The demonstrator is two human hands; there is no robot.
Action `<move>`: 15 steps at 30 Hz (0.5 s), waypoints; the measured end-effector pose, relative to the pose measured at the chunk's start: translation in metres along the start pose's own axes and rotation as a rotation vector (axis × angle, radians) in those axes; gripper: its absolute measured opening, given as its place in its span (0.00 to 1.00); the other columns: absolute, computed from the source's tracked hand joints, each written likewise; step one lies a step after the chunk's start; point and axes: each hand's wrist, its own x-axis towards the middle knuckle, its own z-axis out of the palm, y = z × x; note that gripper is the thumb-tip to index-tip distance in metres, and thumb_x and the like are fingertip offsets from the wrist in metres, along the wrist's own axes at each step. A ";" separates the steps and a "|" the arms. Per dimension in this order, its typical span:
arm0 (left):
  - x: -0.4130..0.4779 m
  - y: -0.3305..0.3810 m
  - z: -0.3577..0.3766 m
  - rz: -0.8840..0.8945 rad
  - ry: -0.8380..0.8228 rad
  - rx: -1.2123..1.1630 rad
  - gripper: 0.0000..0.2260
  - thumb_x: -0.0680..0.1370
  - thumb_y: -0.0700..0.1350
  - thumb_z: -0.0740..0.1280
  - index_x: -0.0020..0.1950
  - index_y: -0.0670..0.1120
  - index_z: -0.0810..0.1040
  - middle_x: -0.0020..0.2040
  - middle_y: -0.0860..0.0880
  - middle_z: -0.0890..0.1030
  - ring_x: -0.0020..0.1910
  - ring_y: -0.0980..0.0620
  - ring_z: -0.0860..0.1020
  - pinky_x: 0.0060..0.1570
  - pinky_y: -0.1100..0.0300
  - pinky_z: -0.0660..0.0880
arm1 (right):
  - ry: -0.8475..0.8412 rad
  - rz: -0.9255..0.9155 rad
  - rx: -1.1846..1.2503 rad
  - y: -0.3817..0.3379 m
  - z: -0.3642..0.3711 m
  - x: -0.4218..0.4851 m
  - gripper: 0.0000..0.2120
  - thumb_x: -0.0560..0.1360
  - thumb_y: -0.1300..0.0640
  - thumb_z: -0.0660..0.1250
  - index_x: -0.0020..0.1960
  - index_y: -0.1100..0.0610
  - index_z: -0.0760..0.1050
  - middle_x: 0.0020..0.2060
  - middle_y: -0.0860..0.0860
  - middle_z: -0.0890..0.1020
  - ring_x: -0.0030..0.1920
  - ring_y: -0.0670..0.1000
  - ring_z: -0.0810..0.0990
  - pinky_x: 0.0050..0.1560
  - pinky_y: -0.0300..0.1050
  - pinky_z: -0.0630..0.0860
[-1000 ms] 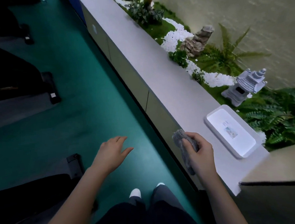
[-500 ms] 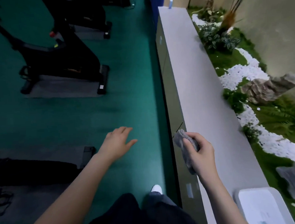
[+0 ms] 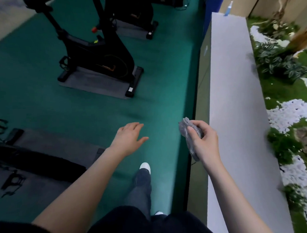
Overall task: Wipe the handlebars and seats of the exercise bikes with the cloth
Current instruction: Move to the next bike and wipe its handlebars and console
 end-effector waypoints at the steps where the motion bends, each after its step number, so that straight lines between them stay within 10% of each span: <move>1: 0.014 -0.004 -0.004 -0.004 0.010 -0.002 0.27 0.80 0.59 0.57 0.75 0.48 0.59 0.75 0.48 0.62 0.74 0.50 0.59 0.71 0.52 0.57 | -0.007 -0.012 -0.002 -0.001 0.007 0.015 0.08 0.74 0.63 0.66 0.46 0.51 0.79 0.40 0.44 0.83 0.42 0.43 0.80 0.45 0.31 0.73; 15: 0.171 -0.072 -0.062 -0.156 0.079 -0.135 0.28 0.80 0.59 0.56 0.76 0.48 0.58 0.75 0.49 0.62 0.74 0.50 0.59 0.71 0.51 0.57 | -0.124 -0.031 -0.051 -0.037 0.104 0.209 0.06 0.75 0.62 0.67 0.48 0.52 0.79 0.42 0.44 0.82 0.43 0.37 0.78 0.45 0.25 0.71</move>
